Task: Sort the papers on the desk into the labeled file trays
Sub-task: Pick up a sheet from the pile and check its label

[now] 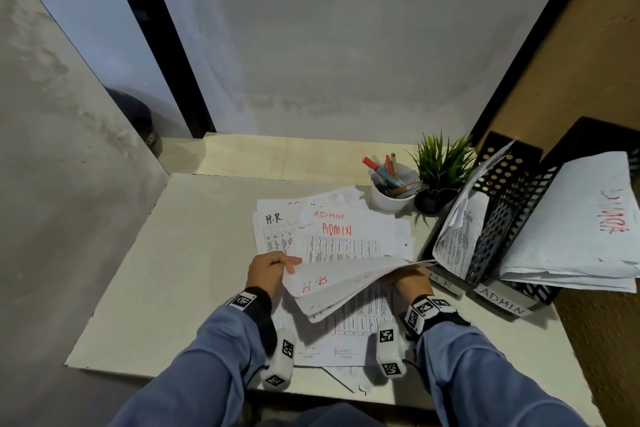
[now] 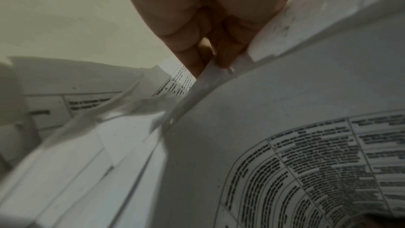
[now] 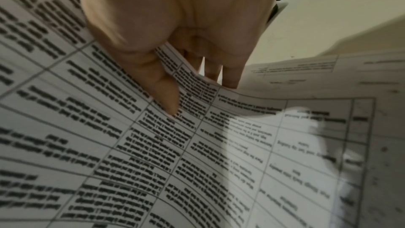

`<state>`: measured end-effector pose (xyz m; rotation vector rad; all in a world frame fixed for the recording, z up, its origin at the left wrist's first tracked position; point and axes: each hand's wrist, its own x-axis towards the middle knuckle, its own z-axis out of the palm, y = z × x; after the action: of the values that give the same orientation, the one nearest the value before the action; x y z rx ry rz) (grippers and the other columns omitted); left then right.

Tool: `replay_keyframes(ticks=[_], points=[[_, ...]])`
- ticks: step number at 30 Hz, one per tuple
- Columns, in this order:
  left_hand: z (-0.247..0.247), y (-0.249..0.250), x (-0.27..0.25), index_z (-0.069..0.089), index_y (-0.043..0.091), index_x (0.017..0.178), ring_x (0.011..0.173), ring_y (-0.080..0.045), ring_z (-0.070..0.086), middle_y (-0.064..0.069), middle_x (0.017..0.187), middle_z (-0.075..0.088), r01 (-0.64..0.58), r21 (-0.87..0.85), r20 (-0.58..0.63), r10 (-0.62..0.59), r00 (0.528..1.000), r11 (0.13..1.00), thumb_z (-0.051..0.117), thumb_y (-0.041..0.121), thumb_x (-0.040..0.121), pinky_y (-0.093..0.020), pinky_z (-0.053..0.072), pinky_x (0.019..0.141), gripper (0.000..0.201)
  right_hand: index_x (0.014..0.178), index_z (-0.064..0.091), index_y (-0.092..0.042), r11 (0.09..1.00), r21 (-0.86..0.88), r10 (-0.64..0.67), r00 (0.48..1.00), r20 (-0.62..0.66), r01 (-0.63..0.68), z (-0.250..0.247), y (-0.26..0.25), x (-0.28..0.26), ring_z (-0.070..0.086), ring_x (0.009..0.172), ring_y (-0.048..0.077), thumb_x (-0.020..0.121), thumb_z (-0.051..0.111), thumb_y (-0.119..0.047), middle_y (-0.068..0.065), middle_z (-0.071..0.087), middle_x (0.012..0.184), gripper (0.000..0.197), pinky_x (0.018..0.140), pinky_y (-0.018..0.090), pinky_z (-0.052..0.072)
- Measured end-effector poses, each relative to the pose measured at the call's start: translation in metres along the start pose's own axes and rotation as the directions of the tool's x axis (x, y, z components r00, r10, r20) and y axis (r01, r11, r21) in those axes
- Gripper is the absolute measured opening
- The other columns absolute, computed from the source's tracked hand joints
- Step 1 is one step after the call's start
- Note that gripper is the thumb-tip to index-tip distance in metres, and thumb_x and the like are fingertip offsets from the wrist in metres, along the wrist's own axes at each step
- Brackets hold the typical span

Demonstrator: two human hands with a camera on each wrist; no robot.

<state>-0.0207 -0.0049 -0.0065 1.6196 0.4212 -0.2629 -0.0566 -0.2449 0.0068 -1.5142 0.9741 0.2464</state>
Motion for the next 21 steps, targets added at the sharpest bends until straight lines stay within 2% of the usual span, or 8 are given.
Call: replay_keyframes(ticks=[3, 5, 6, 9, 12, 15, 18, 21], points=[[0.003, 0.016, -0.005, 0.051, 0.003, 0.051, 0.069, -0.028, 0.057, -0.013, 0.067, 0.067, 0.058, -0.059, 0.04, -0.056, 0.998, 0.997, 0.034, -0.022, 0.07, -0.02, 0.05, 0.05, 0.035, 0.125, 0.051, 0.003, 0.999, -0.025, -0.032, 0.999, -0.013, 0.032, 0.001, 0.001, 0.003, 0.055, 0.109, 0.034, 0.086, 0.054, 0.005, 0.021, 0.053, 0.128, 0.039, 0.077, 0.026, 0.046], [0.003, 0.022, -0.007, 0.054, 0.007, 0.062, 0.058, -0.021, 0.045, 0.005, 0.049, 0.058, 0.097, -0.052, 0.045, -0.094, 0.995, 0.994, 0.043, -0.007, 0.084, -0.014, 0.038, 0.045, 0.028, 0.116, 0.053, 0.005, 0.994, 0.074, -0.075, 0.997, 0.008, 0.074, 0.004, 0.001, 0.0, 0.058, 0.083, 0.028, 0.079, 0.057, 0.013, 0.024, 0.059, 0.109, 0.038, 0.073, 0.033, 0.049], [0.004, 0.025, -0.01, 0.06, 0.01, 0.08, 0.061, -0.019, 0.043, 0.009, 0.056, 0.058, 0.136, -0.078, 0.094, -0.129, 0.987, 0.988, 0.049, 0.015, 0.091, -0.015, 0.038, 0.05, 0.016, 0.115, 0.052, 0.002, 0.987, 0.136, -0.091, 0.995, 0.031, 0.086, 0.004, -0.001, -0.002, 0.059, 0.077, 0.025, 0.076, 0.059, 0.016, 0.021, 0.059, 0.102, 0.042, 0.069, 0.031, 0.049], [0.001, 0.029, -0.011, 0.033, 0.029, 0.143, 0.127, -0.011, 0.043, 0.013, 0.136, 0.046, 0.195, -0.121, 0.288, -0.154, 0.945, 0.973, 0.052, 0.081, 0.065, -0.031, 0.031, 0.11, 0.095, 0.123, 0.049, 0.003, 0.978, 0.154, -0.148, 0.988, 0.049, 0.139, 0.002, -0.009, -0.011, 0.06, 0.088, 0.027, 0.077, 0.063, 0.013, 0.019, 0.058, 0.109, 0.05, 0.073, 0.026, 0.051], [0.004, 0.053, -0.027, 0.044, 0.021, 0.131, 0.123, -0.007, 0.05, 0.011, 0.136, 0.049, -0.026, 0.003, 0.367, 0.024, 0.93, 1.0, 0.067, 0.064, 0.065, -0.02, 0.043, 0.098, 0.082, 0.102, 0.059, 0.015, 0.938, 0.169, -0.318, 0.946, 0.065, 0.303, 0.0, -0.024, -0.025, 0.061, 0.079, 0.032, 0.082, 0.056, 0.014, 0.016, 0.063, 0.088, 0.02, 0.061, 0.019, 0.054], [0.008, 0.077, -0.032, 0.056, 0.007, 0.111, 0.097, -0.02, 0.066, 0.0, 0.102, 0.066, -0.218, 0.056, 0.251, 0.197, 0.948, 0.974, 0.068, 0.011, 0.082, -0.017, 0.055, 0.072, 0.032, 0.086, 0.066, -0.011, 0.831, 0.109, -0.552, 0.834, 0.028, 0.546, -0.002, -0.046, -0.043, 0.066, 0.079, 0.017, 0.085, 0.056, 0.007, 0.001, 0.067, 0.082, 0.02, 0.074, 0.026, 0.054], [0.012, 0.091, -0.033, 0.058, 0.002, 0.108, 0.074, 0.001, 0.065, 0.005, 0.088, 0.066, -0.36, 0.004, 0.103, 0.357, 0.928, 0.933, 0.06, 0.003, 0.087, -0.009, 0.051, 0.06, 0.021, 0.083, 0.063, -0.022, 0.708, 0.207, -0.691, 0.723, 0.002, 0.675, -0.004, -0.066, -0.064, 0.065, 0.073, -0.007, 0.083, 0.059, 0.009, -0.009, 0.066, 0.083, 0.031, 0.069, 0.014, 0.053], [0.014, 0.088, -0.036, 0.062, 0.001, 0.103, 0.075, 0.004, 0.066, 0.001, 0.089, 0.068, -0.414, 0.001, 0.054, 0.414, 0.909, 0.91, 0.062, 0.002, 0.086, -0.009, 0.051, 0.063, 0.017, 0.083, 0.062, -0.022, 0.69, 0.254, -0.695, 0.718, -0.031, 0.678, -0.001, -0.065, -0.073, 0.065, 0.072, -0.007, 0.08, 0.059, 0.015, -0.007, 0.065, 0.082, 0.037, 0.065, 0.011, 0.053]])
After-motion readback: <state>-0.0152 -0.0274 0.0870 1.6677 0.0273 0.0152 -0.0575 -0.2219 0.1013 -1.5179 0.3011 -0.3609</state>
